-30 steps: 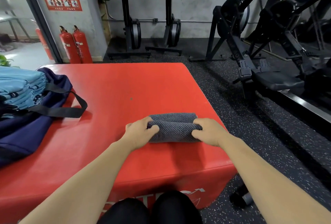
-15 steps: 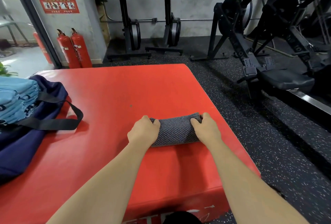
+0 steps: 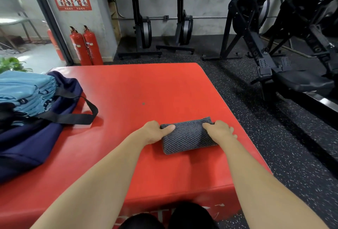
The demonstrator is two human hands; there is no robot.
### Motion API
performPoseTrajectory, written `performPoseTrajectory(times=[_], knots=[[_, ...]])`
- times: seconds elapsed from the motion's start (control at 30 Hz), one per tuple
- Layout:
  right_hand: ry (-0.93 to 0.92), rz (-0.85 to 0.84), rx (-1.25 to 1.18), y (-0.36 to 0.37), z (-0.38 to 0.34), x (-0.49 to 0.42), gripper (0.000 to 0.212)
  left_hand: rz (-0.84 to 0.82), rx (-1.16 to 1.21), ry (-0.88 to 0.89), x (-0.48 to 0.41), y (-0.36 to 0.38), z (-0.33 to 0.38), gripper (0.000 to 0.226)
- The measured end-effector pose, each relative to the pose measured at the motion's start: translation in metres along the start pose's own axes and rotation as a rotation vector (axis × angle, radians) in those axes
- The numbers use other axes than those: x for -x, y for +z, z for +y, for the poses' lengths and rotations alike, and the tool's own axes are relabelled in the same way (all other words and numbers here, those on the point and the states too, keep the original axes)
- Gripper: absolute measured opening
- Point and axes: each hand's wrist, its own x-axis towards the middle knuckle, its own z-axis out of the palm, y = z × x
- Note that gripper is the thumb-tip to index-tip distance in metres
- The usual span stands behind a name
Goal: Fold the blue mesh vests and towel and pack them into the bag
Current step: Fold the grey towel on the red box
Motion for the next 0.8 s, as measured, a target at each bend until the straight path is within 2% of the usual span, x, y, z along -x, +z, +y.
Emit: performPoseTrajectory(times=[0.07, 0.2, 0.3, 0.4, 0.5, 0.63, 0.8], knots=[[0.006, -0.008, 0.028, 0.002, 0.002, 0.012, 0.056, -0.031, 0.063, -0.016, 0.014, 0.001, -0.005, 0.068], [-0.005, -0.015, 0.056, 0.012, 0.003, 0.042, 0.058, -0.194, 0.761, -0.142, 0.047, 0.011, -0.017, 0.071], [-0.037, -0.042, 0.058, 0.023, -0.002, 0.068, 0.058, -0.190, 1.029, -0.201, 0.070, 0.019, -0.035, 0.054], [-0.103, -0.123, 0.006, 0.033, -0.012, 0.093, 0.060, -0.094, 1.093, -0.217, 0.094, 0.011, -0.062, 0.054], [-0.209, -0.251, -0.170, 0.045, -0.027, 0.111, 0.060, -0.023, 1.103, -0.213, 0.121, -0.012, -0.090, 0.048], [-0.350, -0.469, -0.316, 0.063, -0.059, 0.147, 0.017, 0.058, 1.103, -0.208, 0.157, -0.047, -0.131, 0.039], [-0.354, -0.635, -0.364, 0.090, -0.109, 0.190, 0.009, 0.114, 1.100, -0.182, 0.200, -0.088, -0.189, 0.018]])
